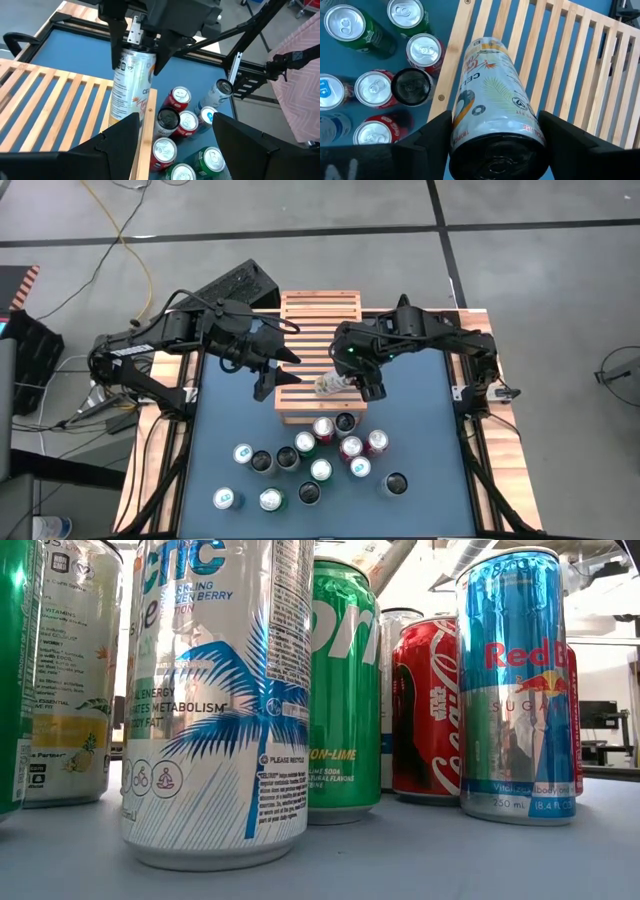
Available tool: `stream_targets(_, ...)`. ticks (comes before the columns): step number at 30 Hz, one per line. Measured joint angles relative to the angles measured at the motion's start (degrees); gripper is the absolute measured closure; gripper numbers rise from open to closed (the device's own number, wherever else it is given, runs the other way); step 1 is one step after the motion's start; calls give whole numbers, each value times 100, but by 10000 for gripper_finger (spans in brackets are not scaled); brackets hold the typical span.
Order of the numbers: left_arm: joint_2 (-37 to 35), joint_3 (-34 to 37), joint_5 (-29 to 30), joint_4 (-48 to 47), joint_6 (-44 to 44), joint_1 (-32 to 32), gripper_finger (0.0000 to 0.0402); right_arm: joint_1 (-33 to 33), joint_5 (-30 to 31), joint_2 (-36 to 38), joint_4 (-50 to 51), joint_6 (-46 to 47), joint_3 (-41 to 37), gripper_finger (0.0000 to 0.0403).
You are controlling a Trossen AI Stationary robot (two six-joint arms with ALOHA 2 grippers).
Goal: Place canned beverage on shelf
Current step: Put the top right white yellow soda can on the shelf
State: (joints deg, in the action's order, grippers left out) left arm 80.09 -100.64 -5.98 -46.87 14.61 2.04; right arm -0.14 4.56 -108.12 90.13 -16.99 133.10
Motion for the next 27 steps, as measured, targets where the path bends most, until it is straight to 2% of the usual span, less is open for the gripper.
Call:
stream_targets(8,134,0,192,11,-219,16,161,-33,-7,0,-44,-113,0,132)
stream_targets(15,719,0,444,27,-1154,196,156,-31,9,0,-100,-138,0,132)
stream_targets(21,1091,0,792,76,-1732,232,112,-17,146,0,-97,-147,2,132)
stream_targets(27,1158,-7,1404,62,-1731,234,71,-24,168,0,-166,-149,2,132)
